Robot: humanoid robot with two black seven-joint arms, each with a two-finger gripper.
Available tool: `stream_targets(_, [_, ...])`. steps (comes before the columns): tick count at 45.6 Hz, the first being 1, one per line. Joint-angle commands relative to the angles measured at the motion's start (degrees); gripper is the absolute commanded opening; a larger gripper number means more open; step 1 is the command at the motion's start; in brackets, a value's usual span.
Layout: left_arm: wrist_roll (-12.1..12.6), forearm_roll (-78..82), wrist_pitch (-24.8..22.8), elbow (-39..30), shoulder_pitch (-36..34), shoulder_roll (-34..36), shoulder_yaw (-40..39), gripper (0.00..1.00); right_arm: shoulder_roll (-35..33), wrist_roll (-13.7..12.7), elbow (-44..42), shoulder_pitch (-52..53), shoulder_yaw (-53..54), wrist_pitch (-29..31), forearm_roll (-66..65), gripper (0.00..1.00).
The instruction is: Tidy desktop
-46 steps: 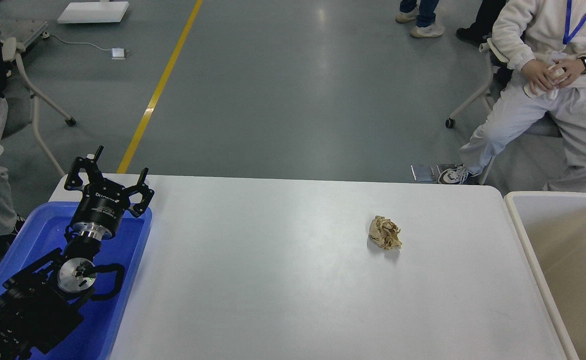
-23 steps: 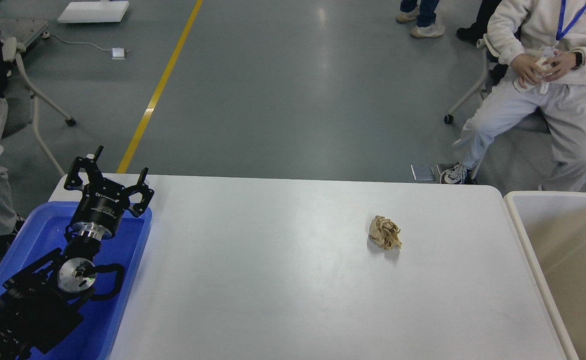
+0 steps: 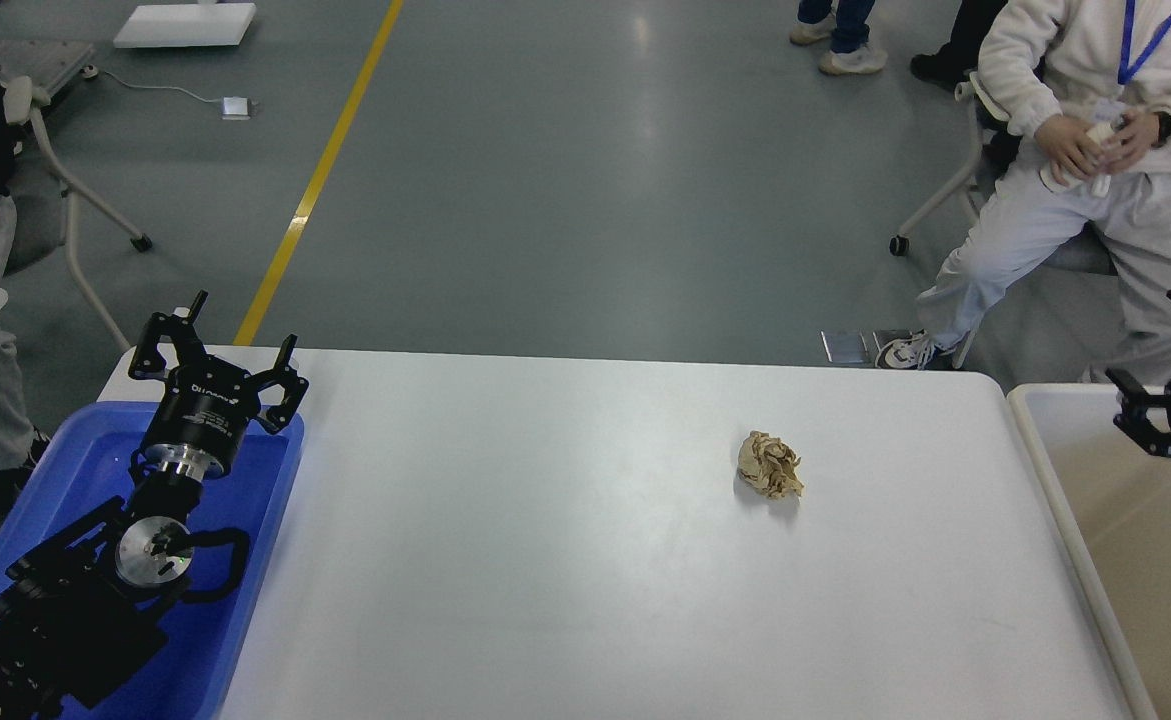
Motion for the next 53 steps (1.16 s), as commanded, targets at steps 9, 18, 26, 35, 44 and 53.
stream_targets(9, [0.0,0.0,0.0,0.0,0.0,0.0,0.0,1.0,8.5,14.0,14.0,-6.5,7.6,-6.3,-0.1,1.0])
stream_targets(18, [0.0,0.0,0.0,0.0,0.0,0.0,0.0,1.0,13.8,14.0,7.6,-6.7,5.4,-6.3,-0.1,1.0])
stream_targets(26, [0.0,0.0,0.0,0.0,0.0,0.0,0.0,1.0,17.1,14.0,1.3,-5.9,5.1,-6.0,-0.1,1.0])
stream_targets(35, [0.0,0.0,0.0,0.0,0.0,0.0,0.0,1.0,19.1,14.1,0.9,-5.9,5.2,-6.0,-0.1,1.0])
stream_targets(44, [0.0,0.0,0.0,0.0,0.0,0.0,0.0,1.0,20.5,14.3,0.9,-5.7,5.3,-6.9,-0.1,0.99])
stream_targets(53, [0.0,0.0,0.0,0.0,0.0,0.0,0.0,1.0,20.6,14.7,0.9,-5.7,5.6,-7.8,-0.1,1.0])
